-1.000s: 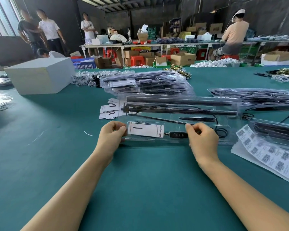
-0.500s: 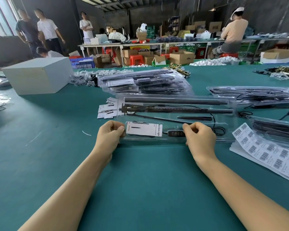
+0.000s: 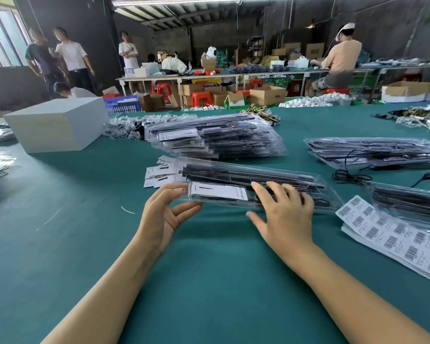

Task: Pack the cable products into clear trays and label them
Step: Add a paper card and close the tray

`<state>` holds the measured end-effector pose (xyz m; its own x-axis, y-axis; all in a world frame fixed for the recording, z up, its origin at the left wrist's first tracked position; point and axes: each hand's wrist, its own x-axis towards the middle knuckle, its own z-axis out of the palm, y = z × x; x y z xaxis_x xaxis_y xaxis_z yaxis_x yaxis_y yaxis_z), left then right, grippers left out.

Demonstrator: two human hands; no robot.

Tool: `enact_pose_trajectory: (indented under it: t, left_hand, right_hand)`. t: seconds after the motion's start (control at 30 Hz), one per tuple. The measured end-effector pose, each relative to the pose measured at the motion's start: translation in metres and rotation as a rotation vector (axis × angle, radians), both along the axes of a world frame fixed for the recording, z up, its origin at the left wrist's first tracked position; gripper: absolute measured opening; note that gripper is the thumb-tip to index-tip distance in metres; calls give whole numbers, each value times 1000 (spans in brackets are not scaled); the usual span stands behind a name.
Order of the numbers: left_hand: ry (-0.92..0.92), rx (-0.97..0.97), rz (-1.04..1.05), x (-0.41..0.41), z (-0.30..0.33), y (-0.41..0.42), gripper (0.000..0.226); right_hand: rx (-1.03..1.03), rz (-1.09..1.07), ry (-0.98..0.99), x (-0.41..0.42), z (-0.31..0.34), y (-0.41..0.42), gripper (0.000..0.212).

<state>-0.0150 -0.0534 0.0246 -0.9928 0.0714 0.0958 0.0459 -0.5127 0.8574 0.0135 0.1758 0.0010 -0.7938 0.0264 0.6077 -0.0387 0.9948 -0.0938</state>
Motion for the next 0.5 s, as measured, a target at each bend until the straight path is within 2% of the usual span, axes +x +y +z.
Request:
enact_pose_trajectory:
  t: [0.13, 0.3, 0.37, 0.5]
  left_hand:
    - [44, 95, -148, 6, 4, 9, 23]
    - [13, -40, -160, 8, 1, 12, 27]
    - [-2, -110, -143, 7, -1, 10, 36]
    - [-44, -173, -155, 4, -2, 10, 52]
  right_hand:
    - [-97, 38, 78, -3, 1, 9, 41]
    - [-134, 56, 223, -7, 3, 9, 33]
    - [-145, 61, 248, -7, 4, 9, 32]
    - [-313, 111, 379, -8, 19, 17, 24]
